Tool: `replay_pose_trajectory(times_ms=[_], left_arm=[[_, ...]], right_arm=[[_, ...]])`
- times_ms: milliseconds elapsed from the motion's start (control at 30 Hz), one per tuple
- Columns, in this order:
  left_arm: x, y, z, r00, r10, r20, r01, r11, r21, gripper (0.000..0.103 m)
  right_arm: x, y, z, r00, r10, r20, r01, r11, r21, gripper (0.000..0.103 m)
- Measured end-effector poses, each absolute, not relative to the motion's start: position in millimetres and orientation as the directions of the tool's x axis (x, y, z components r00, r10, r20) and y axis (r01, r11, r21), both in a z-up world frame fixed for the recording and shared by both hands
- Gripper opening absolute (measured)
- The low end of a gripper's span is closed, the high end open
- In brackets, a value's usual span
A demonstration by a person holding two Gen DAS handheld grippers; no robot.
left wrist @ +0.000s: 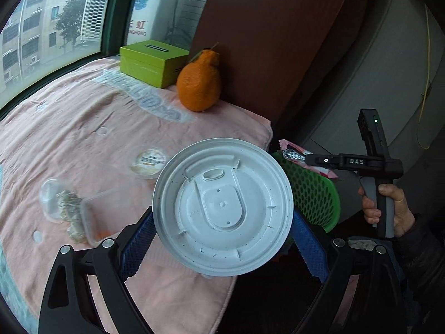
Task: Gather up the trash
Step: 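Drop the pink wrapper into the basket with the right tool while the left drops the lid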
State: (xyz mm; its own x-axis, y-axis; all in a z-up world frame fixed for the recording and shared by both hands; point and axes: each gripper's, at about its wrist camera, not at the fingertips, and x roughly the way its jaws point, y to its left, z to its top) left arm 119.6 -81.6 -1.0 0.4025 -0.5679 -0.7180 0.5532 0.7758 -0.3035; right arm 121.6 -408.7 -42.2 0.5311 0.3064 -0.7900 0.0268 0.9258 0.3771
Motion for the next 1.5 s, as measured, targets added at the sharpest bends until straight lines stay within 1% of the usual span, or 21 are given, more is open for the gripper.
replay_pose_trajectory(times_ms=[167, 333, 367, 467, 633, 867, 1100, 1367, 1500], left_arm=[[112, -125, -5, 0.357, -0.585, -0.728, 0.607, 0.738, -0.295, 0.089], [111, -153, -11, 0.32, -0.591, -0.74, 0.632, 0.715, -0.299, 0.089], [111, -159, -13, 0.311, -0.593, -0.743, 0.636, 0.711, -0.301, 0.089], [112, -176, -18, 0.289, -0.592, -0.752, 0.65, 0.698, -0.299, 0.089], [112, -207, -28, 0.253, -0.586, -0.77, 0.674, 0.678, -0.294, 0.089], [118, -255, -53, 0.193, -0.569, -0.799, 0.706, 0.646, -0.29, 0.089], [118, -297, -77, 0.138, -0.545, -0.827, 0.725, 0.625, -0.291, 0.089], [111, -330, -90, 0.116, -0.52, -0.846, 0.75, 0.604, -0.268, 0.09], [111, -336, -94, 0.109, -0.525, -0.844, 0.75, 0.6, -0.276, 0.092]], right_arm=[[105, -446, -72, 0.515, 0.222, -0.828, 0.127, 0.936, 0.33, 0.069], [94, -472, -91, 0.509, 0.186, -0.841, 0.184, 0.93, 0.317, 0.076], [93, -475, -93, 0.509, 0.179, -0.842, 0.189, 0.931, 0.313, 0.08], [88, -485, -94, 0.519, 0.169, -0.838, 0.2, 0.929, 0.311, 0.083], [75, -499, -87, 0.55, 0.162, -0.819, 0.213, 0.921, 0.325, 0.083], [46, -512, -58, 0.626, 0.135, -0.768, 0.202, 0.923, 0.327, 0.084], [11, -528, -38, 0.681, 0.125, -0.721, 0.212, 0.909, 0.358, 0.086], [-8, -534, -41, 0.7, 0.131, -0.702, 0.234, 0.886, 0.4, 0.086], [-16, -536, -42, 0.706, 0.126, -0.697, 0.25, 0.876, 0.412, 0.086]])
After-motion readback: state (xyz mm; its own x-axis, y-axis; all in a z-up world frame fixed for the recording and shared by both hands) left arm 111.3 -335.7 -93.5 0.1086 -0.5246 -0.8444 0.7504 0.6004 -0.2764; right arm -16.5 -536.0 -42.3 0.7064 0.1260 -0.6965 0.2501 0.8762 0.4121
